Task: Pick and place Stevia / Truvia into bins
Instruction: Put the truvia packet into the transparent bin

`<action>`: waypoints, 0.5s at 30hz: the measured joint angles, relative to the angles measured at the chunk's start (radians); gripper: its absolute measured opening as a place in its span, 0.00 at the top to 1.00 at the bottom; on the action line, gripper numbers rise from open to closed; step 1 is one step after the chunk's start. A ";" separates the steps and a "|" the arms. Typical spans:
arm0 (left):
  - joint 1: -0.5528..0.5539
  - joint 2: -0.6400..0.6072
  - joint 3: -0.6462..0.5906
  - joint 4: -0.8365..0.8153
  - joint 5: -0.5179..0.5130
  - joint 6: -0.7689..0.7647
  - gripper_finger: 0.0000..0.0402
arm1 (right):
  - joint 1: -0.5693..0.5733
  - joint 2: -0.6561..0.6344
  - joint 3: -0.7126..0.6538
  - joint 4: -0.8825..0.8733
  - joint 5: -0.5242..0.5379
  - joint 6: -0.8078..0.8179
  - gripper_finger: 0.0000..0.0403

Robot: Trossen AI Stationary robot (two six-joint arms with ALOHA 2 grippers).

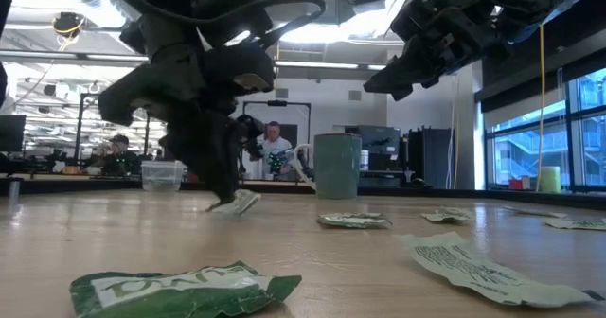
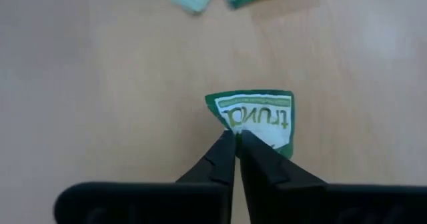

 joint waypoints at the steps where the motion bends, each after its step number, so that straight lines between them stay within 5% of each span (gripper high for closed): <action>1: 0.004 -0.008 -0.001 -0.004 -0.005 0.000 0.98 | 0.000 0.000 0.000 0.001 0.000 0.000 0.73; 9: 0.015 -0.013 0.000 -0.025 -0.031 -0.002 0.95 | 0.000 0.000 0.000 0.000 0.000 0.000 0.73; 15: 0.061 -0.060 0.000 -0.162 -0.163 -0.065 0.99 | 0.000 0.000 0.000 0.002 0.000 0.000 0.73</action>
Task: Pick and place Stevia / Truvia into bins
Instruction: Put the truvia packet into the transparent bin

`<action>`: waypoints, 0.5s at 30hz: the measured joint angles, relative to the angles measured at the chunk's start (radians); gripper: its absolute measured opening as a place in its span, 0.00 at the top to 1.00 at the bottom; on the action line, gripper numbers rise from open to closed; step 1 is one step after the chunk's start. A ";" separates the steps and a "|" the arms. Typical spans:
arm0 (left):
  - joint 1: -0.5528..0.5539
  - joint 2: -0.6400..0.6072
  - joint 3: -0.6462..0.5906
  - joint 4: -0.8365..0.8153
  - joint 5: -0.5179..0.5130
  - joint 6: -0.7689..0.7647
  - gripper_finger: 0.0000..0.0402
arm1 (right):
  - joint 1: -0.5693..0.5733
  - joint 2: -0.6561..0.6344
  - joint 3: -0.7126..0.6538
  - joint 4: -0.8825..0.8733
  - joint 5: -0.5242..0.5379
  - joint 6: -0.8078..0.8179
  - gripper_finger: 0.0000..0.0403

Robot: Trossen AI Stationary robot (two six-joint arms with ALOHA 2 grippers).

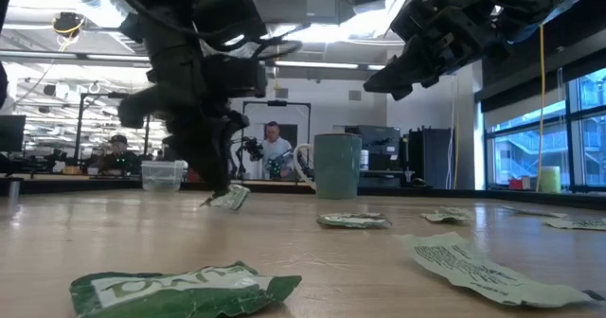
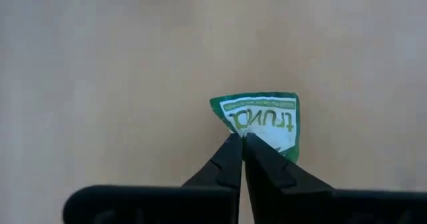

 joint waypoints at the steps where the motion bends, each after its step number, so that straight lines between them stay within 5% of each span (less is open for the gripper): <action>1: 0.018 -0.020 0.000 -0.046 -0.025 -0.022 0.99 | 0.000 0.000 0.000 0.001 0.000 0.000 0.73; 15: 0.443 -0.367 0.000 -0.425 -0.342 -0.255 0.98 | 0.000 0.000 0.000 0.000 0.000 -0.004 0.73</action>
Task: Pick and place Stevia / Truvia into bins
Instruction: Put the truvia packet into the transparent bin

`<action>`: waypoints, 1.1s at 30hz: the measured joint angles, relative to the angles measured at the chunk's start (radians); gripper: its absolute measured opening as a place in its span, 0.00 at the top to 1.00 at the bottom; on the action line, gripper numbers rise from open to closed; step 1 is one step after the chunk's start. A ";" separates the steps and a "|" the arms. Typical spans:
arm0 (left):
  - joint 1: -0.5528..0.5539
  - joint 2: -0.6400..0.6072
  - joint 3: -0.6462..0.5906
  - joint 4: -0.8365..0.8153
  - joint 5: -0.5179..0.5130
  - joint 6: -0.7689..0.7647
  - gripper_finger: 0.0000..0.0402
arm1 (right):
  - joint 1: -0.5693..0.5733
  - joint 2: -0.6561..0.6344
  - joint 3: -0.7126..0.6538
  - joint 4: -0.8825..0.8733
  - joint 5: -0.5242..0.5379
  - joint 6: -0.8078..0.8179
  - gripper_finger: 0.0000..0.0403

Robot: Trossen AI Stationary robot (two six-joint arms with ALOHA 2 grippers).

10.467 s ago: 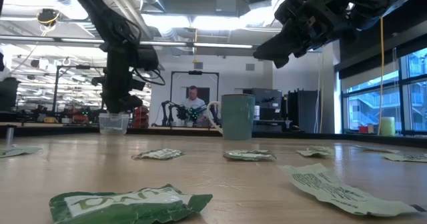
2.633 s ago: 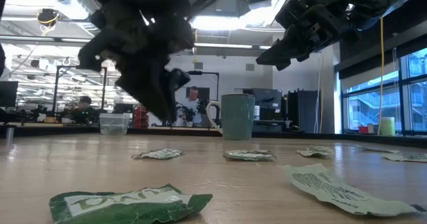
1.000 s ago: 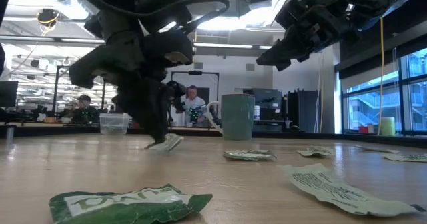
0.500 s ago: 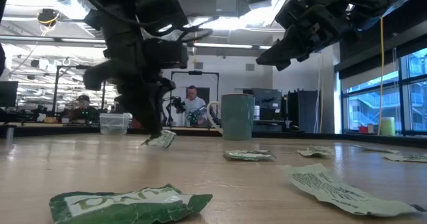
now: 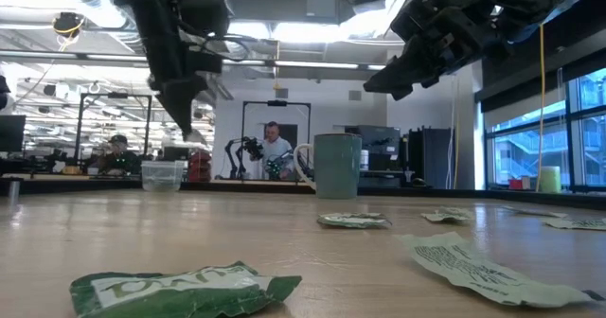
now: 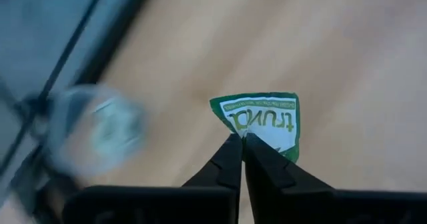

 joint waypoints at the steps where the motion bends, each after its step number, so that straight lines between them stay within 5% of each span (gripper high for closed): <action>1: 0.041 -0.013 0.000 -0.003 -0.004 -0.017 0.98 | 0.000 0.000 0.000 0.001 0.000 0.000 0.73; 15: 0.448 0.040 0.000 0.014 0.012 -0.153 0.96 | 0.000 0.000 0.000 0.001 0.000 -0.003 0.73; 33: 0.574 0.260 0.000 0.156 0.031 -0.091 0.93 | 0.000 0.000 0.000 0.000 0.000 -0.003 0.73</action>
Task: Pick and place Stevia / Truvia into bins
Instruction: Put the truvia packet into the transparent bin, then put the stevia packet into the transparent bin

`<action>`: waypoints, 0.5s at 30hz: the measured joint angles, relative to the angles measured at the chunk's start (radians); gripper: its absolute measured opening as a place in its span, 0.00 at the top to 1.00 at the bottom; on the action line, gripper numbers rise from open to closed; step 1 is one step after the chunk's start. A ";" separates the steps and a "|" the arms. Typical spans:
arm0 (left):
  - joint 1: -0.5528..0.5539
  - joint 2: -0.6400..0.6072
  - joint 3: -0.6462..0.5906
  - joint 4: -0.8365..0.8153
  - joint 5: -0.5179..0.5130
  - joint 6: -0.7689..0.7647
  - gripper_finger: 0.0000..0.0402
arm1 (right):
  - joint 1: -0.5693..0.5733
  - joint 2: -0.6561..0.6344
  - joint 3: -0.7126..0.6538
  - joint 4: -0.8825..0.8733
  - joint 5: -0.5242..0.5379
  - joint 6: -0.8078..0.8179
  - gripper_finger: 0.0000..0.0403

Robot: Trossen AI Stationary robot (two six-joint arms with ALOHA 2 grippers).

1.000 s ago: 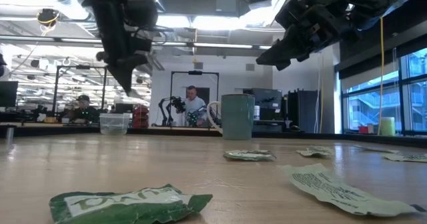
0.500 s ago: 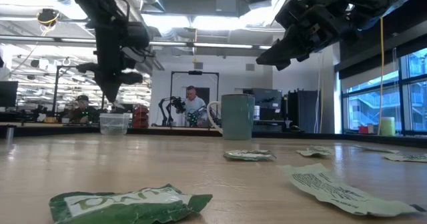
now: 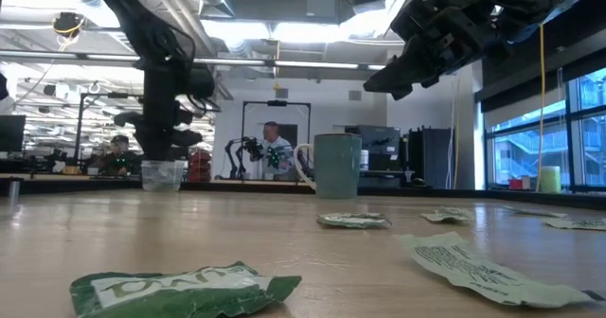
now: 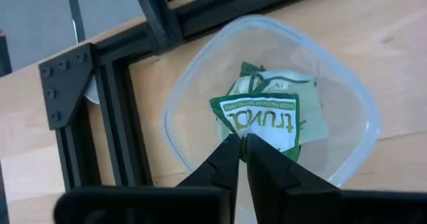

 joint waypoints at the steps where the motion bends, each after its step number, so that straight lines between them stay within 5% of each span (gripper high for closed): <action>1: 0.002 0.003 0.000 0.000 0.003 0.008 0.92 | 0.000 0.000 0.000 0.000 0.000 0.000 0.73; 15: -0.019 -0.114 0.000 0.061 0.013 0.089 0.76 | 0.000 0.000 0.000 -0.002 0.000 0.000 0.73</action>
